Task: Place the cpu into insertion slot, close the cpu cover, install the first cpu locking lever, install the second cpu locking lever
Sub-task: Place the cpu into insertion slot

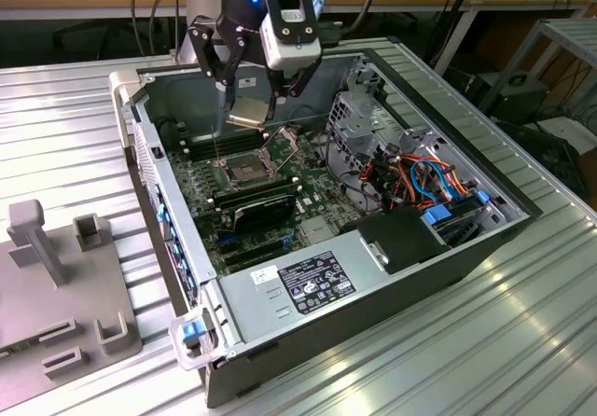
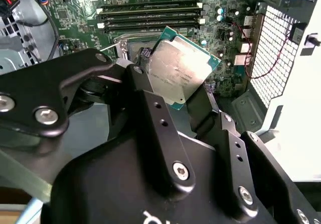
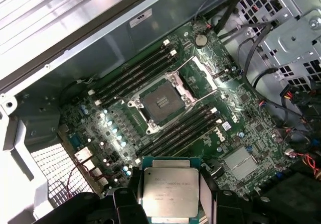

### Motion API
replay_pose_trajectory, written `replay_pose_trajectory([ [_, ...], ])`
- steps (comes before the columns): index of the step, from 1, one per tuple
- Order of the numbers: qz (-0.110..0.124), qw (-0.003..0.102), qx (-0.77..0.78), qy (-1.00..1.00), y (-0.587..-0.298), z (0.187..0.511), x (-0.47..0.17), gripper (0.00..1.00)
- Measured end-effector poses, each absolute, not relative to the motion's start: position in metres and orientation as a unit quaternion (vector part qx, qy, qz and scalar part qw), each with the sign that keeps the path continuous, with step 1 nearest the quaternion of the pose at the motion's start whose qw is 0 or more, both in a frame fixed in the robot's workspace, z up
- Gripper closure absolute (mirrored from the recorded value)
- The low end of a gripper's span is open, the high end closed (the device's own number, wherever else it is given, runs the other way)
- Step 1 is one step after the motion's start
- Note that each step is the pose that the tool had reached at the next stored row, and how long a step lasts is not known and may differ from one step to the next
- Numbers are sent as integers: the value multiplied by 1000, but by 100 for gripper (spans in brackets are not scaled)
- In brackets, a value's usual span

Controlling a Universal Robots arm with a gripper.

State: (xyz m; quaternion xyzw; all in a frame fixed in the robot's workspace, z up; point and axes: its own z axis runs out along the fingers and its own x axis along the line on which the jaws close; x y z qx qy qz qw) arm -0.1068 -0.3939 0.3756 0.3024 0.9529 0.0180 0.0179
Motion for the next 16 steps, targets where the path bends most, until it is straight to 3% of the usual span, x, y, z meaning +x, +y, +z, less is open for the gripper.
replay_pose_trajectory([
  [16,17,19,373,928,-386,366,-106,45],
])
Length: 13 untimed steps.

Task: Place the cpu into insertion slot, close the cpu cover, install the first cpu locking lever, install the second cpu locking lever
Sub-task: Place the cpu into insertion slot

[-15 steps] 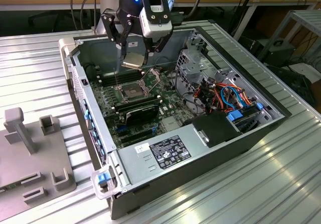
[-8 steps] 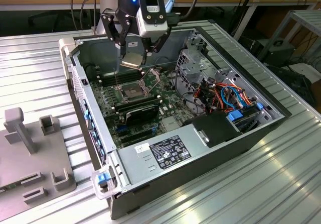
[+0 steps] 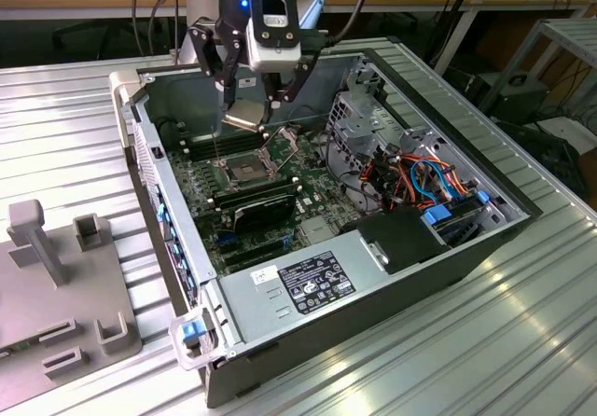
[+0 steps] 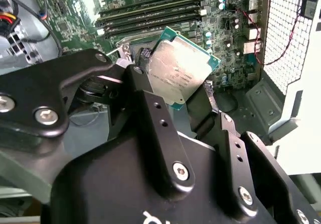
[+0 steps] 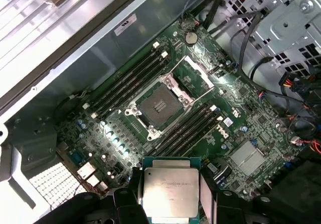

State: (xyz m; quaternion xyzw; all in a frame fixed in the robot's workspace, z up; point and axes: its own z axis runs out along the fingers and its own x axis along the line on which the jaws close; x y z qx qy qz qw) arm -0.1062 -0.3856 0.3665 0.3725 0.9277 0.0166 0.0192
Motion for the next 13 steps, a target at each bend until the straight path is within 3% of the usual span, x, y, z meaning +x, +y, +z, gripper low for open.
replay_pose_trajectory([
  [13,14,21,494,869,-385,357,-106,45],
])
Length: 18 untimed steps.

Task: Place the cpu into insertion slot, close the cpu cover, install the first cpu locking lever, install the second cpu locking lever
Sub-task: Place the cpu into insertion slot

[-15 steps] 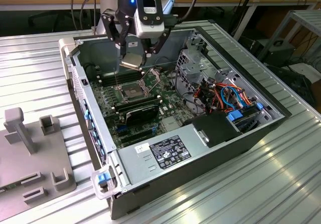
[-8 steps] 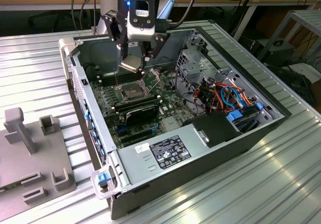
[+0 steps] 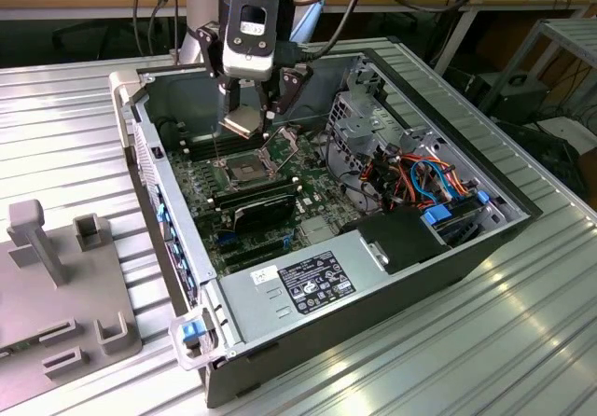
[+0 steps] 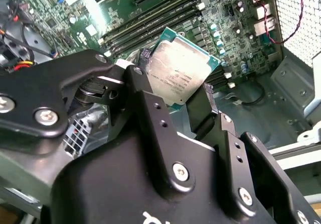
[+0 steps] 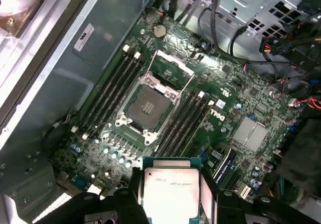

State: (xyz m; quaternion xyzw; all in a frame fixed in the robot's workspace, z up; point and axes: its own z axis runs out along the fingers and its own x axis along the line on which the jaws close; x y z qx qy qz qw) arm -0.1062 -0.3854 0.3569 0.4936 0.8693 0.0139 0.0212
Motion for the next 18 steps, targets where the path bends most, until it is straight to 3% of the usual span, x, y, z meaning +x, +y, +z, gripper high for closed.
replay_pose_trajectory([
  [18,11,23,593,805,-377,341,-103,45],
])
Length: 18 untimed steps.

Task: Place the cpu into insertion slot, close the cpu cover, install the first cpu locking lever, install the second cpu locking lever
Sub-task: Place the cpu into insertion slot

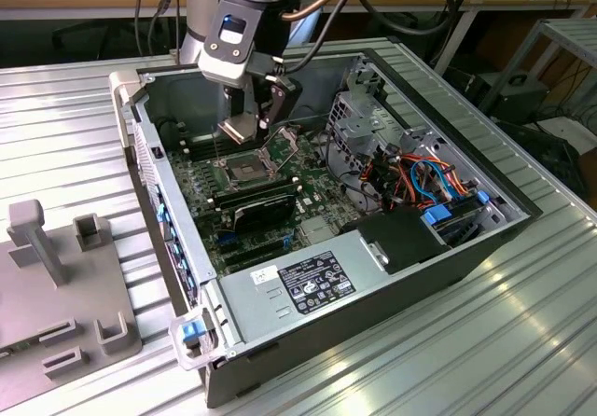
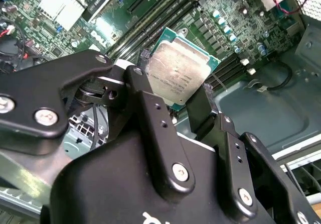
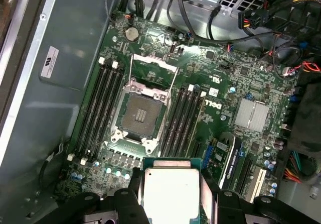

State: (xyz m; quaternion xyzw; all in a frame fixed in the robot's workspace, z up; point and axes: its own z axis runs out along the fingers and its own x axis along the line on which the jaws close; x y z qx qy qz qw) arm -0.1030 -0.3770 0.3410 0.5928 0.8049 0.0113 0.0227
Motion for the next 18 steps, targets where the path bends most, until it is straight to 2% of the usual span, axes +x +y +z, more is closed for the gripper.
replay_pose_trajectory([
  [18,11,23,606,795,-368,330,-90,45],
])
